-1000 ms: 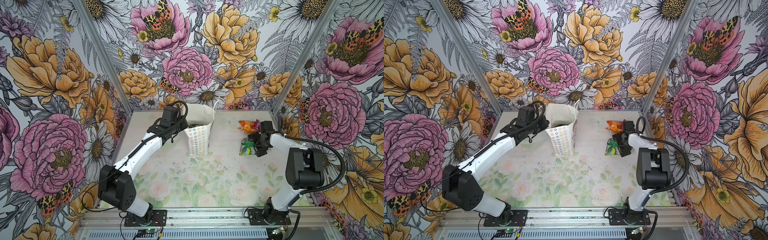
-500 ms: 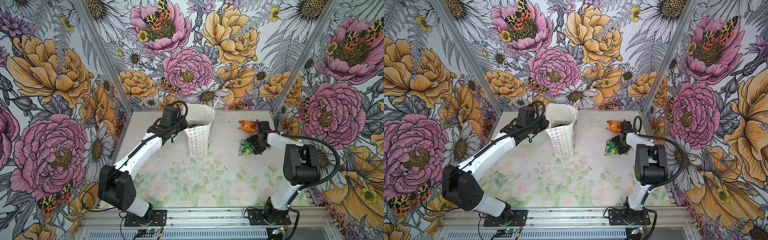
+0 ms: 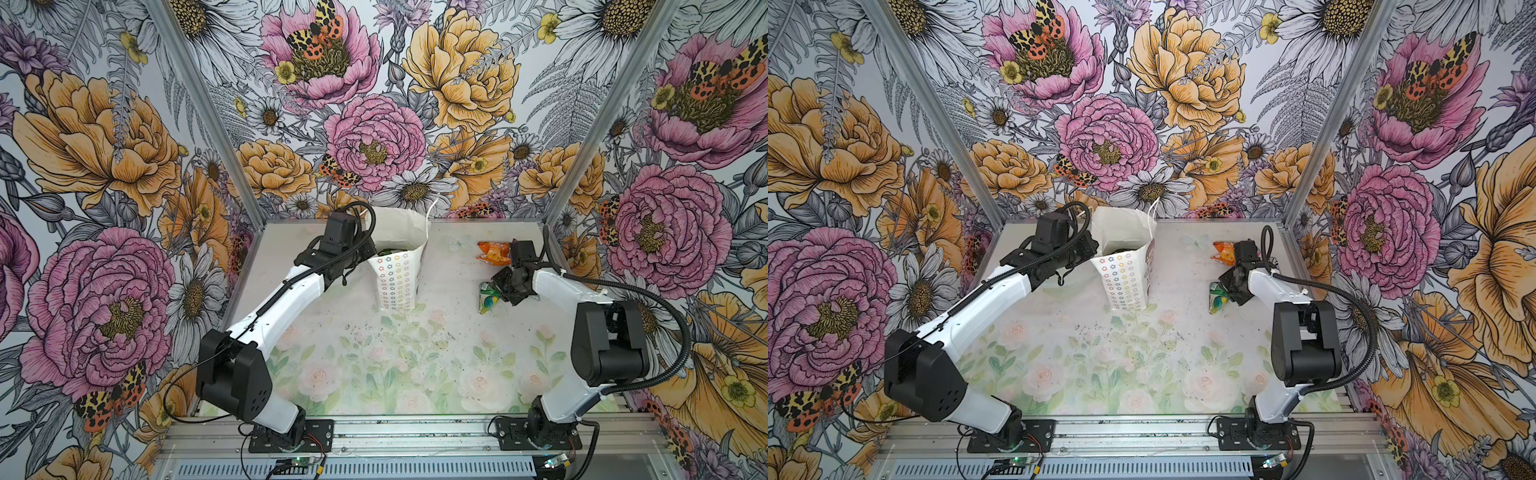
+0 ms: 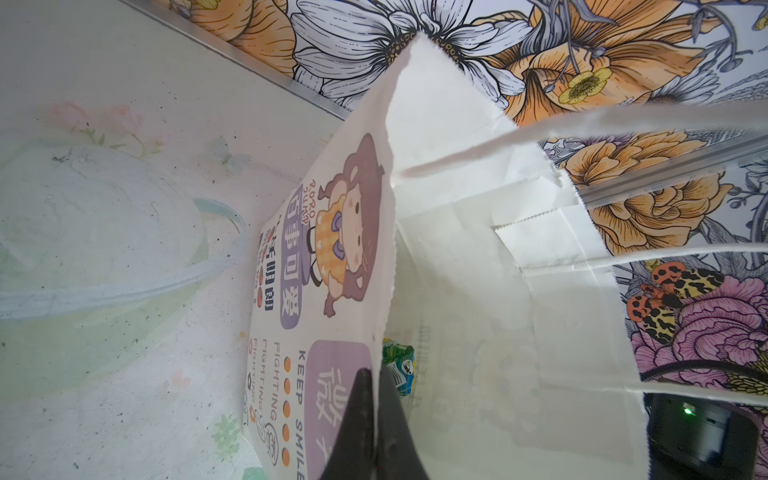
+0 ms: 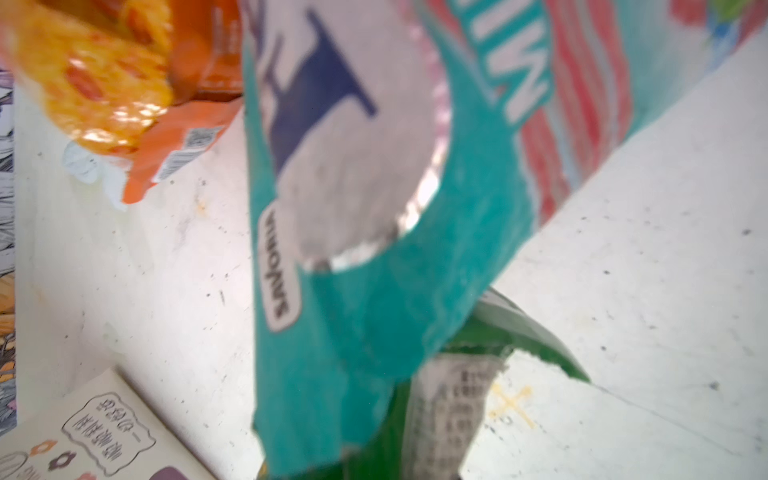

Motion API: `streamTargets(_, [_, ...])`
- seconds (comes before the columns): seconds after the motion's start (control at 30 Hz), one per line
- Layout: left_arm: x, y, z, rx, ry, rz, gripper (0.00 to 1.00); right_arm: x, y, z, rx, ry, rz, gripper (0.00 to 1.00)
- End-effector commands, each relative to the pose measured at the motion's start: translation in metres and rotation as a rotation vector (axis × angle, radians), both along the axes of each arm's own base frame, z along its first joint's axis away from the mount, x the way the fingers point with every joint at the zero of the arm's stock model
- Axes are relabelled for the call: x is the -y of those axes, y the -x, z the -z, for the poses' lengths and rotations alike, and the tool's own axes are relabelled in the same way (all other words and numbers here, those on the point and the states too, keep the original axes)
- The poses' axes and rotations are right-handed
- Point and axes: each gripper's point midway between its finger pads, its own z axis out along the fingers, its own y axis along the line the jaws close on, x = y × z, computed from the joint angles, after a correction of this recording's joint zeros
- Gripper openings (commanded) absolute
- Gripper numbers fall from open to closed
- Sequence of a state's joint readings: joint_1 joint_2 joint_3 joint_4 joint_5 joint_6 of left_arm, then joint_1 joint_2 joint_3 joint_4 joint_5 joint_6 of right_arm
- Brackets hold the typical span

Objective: Place the snacks into the paper bag
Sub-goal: 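Lower the right gripper onto the green packet and grasp it, then lift the green packet with the right gripper and carry it over the bag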

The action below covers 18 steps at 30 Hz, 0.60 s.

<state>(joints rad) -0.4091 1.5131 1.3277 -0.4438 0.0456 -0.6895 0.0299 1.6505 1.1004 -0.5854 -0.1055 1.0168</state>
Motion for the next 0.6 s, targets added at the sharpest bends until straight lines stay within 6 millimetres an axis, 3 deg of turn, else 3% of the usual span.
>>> streamTargets(0.0, [0.0, -0.002, -0.016, 0.054, 0.02, 0.004, 0.0, -0.006, -0.019, -0.046, 0.16, 0.053, -0.098, 0.15])
streamTargets(0.17, [0.0, -0.002, -0.017, 0.057, 0.021, 0.005, 0.0, -0.017, -0.029, -0.087, 0.282, 0.077, -0.196, 0.05])
streamTargets(0.3, [0.0, -0.002, -0.018, 0.059, 0.023, 0.004, 0.0, -0.038, -0.036, -0.118, 0.381, 0.022, -0.314, 0.0])
streamTargets(0.57, [0.0, 0.0, -0.019, 0.061, 0.021, 0.003, 0.0, -0.067, -0.045, -0.182, 0.563, -0.055, -0.456, 0.0])
